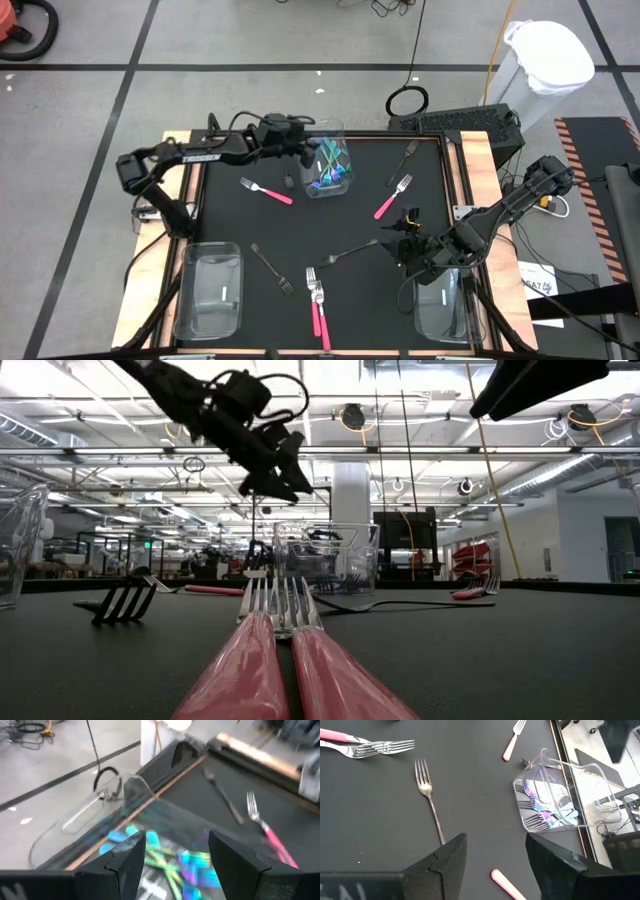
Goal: Sort silverware by color (type)
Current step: Put the pink fork into the bottom right transparent bin
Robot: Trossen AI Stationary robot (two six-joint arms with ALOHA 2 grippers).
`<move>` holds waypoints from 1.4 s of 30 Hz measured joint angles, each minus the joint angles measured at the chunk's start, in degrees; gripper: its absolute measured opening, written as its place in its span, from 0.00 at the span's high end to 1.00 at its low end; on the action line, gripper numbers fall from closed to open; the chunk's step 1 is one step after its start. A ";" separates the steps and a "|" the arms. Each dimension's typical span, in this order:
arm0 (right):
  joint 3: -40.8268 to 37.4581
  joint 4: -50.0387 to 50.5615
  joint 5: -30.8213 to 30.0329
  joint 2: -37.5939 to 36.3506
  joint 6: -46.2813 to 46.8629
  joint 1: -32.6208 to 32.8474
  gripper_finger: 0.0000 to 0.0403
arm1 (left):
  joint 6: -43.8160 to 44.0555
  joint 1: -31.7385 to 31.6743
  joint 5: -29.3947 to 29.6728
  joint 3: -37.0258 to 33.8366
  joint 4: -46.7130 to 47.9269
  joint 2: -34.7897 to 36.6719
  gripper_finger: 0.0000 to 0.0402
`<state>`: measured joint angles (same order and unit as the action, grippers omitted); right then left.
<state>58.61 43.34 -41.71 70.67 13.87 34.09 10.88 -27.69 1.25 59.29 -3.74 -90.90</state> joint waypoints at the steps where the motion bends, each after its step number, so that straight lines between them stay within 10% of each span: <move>1: 0.00 0.15 0.00 -0.01 0.00 0.01 0.51 | -0.88 0.97 0.90 0.00 2.68 1.12 0.46; 19: 0.00 -0.71 -3.02 0.00 0.93 -1.35 0.51 | -2.67 20.57 8.21 -2.19 17.23 8.22 0.46; 42: 0.00 3.69 4.91 13.59 -11.83 -19.44 0.51 | 0.76 25.91 8.17 -2.10 19.94 9.36 0.46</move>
<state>58.61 47.03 -36.80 84.27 2.04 14.65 11.64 -1.78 9.42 57.19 16.20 -81.54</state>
